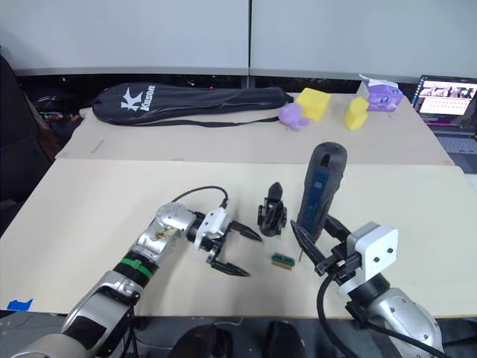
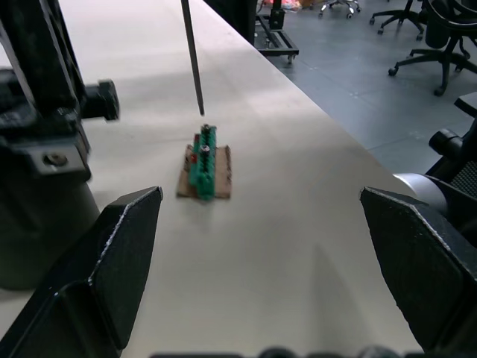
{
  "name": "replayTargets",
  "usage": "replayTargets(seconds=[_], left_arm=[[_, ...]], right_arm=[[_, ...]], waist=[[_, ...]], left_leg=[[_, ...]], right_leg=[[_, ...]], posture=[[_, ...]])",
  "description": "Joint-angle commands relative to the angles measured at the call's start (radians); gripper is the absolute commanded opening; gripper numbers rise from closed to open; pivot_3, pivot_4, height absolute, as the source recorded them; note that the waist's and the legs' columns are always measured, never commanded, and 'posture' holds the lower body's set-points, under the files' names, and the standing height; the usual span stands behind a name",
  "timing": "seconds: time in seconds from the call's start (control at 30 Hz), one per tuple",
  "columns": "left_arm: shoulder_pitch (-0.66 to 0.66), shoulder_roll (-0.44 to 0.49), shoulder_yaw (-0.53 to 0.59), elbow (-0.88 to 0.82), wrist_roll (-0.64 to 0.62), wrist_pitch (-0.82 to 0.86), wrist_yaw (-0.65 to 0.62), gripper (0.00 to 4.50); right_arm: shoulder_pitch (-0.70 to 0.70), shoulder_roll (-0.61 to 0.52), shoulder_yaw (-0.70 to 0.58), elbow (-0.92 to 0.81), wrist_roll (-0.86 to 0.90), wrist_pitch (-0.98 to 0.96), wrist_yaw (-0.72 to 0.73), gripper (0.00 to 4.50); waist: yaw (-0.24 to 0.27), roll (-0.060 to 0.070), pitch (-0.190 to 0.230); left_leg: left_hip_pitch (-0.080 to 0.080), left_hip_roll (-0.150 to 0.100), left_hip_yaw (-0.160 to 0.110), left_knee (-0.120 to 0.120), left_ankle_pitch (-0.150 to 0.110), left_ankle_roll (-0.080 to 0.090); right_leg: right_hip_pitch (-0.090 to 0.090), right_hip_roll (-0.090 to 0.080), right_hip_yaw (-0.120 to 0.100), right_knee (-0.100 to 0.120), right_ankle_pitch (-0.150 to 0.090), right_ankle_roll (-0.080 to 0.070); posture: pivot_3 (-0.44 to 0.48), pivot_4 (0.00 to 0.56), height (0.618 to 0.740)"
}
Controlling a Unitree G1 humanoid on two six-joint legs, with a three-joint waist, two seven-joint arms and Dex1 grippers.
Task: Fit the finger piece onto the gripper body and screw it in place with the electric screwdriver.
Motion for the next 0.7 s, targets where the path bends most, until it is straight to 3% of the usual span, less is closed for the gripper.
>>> replayTargets(seconds=[0.03, 0.7], left_arm=[[-0.010, -0.006, 0.011, -0.026, -0.009, 0.011, 0.003, 4.50], [-0.010, 0.007, 0.007, -0.065, -0.007, 0.070, 0.004, 4.50]], right_arm=[[-0.022, -0.007, -0.028, -0.038, 0.048, -0.036, 0.006, 1.90], [-0.039, -0.039, 0.020, -0.061, 0.056, -0.012, -0.030, 1.90]], waist=[[0.000, 0.000, 0.000], [0.000, 0.000, 0.000]], left_leg=[[0.000, 0.000, 0.000, 0.000, 0.000, 0.000], [0.000, 0.000, 0.000, 0.000, 0.000, 0.001]], right_leg=[[0.000, 0.000, 0.000, 0.000, 0.000, 0.000], [0.000, 0.000, 0.000, 0.000, 0.000, 0.000]], posture=[[0.000, 0.150, 0.740], [0.000, 0.150, 0.740]])
